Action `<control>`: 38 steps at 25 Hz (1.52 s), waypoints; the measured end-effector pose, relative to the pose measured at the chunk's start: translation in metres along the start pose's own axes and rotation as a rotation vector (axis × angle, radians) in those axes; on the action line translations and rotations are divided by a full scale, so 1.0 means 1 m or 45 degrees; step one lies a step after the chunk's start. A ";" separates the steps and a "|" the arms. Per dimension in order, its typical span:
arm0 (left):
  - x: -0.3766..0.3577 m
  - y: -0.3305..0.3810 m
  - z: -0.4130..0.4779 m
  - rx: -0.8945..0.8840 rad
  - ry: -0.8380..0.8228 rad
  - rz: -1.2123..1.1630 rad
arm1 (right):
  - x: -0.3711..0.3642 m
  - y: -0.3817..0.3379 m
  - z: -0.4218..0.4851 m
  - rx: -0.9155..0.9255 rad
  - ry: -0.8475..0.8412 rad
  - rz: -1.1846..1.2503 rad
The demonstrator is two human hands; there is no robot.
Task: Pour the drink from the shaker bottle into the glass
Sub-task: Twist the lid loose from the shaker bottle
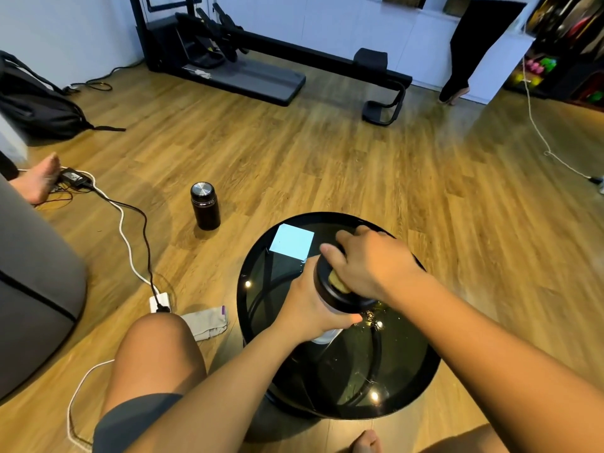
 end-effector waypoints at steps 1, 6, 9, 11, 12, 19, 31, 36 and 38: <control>-0.001 0.001 0.000 -0.006 -0.005 0.013 | -0.003 -0.004 -0.002 0.036 -0.035 0.043; -0.008 0.007 -0.003 -0.058 -0.076 0.027 | 0.003 -0.056 -0.032 0.662 -0.063 0.379; -0.004 0.010 -0.003 -0.105 -0.026 0.026 | 0.025 -0.039 -0.026 0.534 0.073 0.817; 0.000 0.007 -0.003 -0.020 -0.014 -0.010 | 0.028 -0.015 -0.015 0.297 0.188 0.351; -0.001 0.007 -0.002 -0.015 -0.021 -0.001 | 0.022 -0.005 -0.013 0.174 0.132 0.115; -0.010 0.008 -0.002 -0.116 -0.123 0.147 | 0.024 -0.059 -0.047 0.727 0.127 0.804; -0.014 0.009 -0.003 -0.066 -0.115 0.095 | 0.017 -0.054 -0.041 0.652 0.084 0.807; -0.002 0.000 -0.001 0.025 -0.009 -0.031 | 0.008 0.011 -0.010 -0.006 0.103 0.175; -0.001 0.003 -0.002 0.017 -0.008 -0.030 | -0.007 0.009 -0.007 -0.046 -0.047 0.239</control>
Point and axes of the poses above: each hand's wrist, its own z-axis towards the middle knuckle, its own x-axis out of the back of the hand, y = z × x, the point moved 8 cm from there along z, towards the middle knuckle, and after that the axes turned 1 degree about -z, right-handed, at the moved point
